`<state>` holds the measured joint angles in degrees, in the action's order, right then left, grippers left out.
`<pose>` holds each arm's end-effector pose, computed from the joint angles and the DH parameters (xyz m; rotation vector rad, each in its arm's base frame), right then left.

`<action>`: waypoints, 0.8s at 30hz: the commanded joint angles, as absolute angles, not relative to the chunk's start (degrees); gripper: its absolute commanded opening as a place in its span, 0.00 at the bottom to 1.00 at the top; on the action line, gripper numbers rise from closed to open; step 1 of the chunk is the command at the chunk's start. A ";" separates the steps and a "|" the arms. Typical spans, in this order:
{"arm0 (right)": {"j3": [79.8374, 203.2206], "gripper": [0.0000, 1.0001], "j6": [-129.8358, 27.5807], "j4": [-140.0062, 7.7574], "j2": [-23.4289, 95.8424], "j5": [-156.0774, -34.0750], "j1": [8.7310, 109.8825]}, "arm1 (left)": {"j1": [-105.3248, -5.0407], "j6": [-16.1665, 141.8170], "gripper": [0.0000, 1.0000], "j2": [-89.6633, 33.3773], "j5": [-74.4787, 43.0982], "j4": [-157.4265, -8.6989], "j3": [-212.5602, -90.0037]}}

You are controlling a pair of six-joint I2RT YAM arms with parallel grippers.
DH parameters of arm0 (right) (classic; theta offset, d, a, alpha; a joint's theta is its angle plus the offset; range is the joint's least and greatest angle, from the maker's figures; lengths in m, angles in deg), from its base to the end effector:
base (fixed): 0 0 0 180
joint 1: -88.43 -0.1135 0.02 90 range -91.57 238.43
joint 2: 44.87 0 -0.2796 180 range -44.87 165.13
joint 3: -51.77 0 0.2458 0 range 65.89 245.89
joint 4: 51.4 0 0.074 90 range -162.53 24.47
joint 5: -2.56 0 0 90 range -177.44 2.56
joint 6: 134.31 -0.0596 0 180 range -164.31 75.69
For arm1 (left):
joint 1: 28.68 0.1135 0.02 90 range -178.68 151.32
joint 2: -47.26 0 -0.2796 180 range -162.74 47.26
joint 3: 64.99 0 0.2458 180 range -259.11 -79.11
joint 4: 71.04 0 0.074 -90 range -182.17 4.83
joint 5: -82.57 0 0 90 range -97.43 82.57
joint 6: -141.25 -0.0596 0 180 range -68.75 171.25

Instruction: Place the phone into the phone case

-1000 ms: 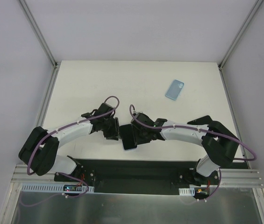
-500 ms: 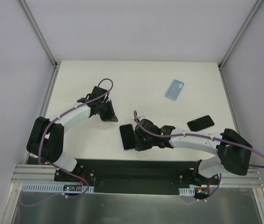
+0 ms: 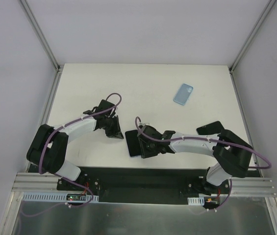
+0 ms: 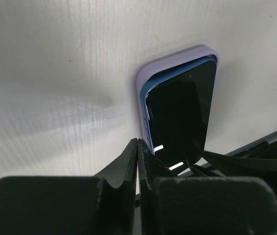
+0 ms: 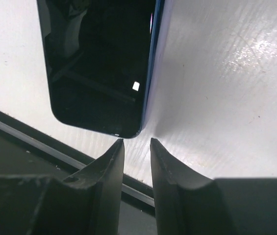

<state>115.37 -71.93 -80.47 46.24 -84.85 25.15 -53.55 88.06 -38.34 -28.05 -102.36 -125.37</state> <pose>0.1449 0.2819 0.1681 -0.7950 2.5305 0.5254 0.2565 -0.1420 0.1793 -0.1339 2.6997 -0.8374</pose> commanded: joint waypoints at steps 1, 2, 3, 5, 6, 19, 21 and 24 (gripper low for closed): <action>117.04 0.32 -72.62 -82.05 39.86 -82.25 25.94 | -54.79 88.51 0.00 -38.25 -29.48 -100.29 -124.99; 117.83 0.32 -72.09 -83.18 39.24 -82.34 26.47 | -54.87 88.60 0.00 -38.69 -29.66 -100.20 -125.17; 118.27 0.32 -71.74 -83.98 38.80 -82.42 26.64 | -54.96 88.69 0.00 -39.22 -29.67 -99.85 -125.78; 118.89 0.33 -70.43 -85.65 37.31 -81.64 27.35 | -55.22 88.60 0.00 -40.27 -29.14 -99.49 -126.22; 118.89 0.33 -70.07 -85.83 36.78 -81.37 27.70 | -55.23 88.43 0.00 -40.71 -28.62 -99.41 -126.57; 118.28 0.29 -65.59 -77.84 45.56 -85.05 38.24 | -57.24 87.28 0.00 -45.64 -27.21 -98.53 -130.88; 118.80 0.29 -64.71 -75.73 48.53 -85.94 39.56 | -57.60 87.54 0.00 -45.64 -26.59 -98.35 -130.97; 119.68 0.29 -64.70 -73.71 51.70 -89.45 41.76 | -57.95 87.81 0.00 -46.60 -26.33 -98.26 -131.14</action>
<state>117.73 -66.22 -78.30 48.23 -85.06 39.44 -57.24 88.04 -46.25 -27.53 -99.03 -129.48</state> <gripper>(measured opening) 0.293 0.001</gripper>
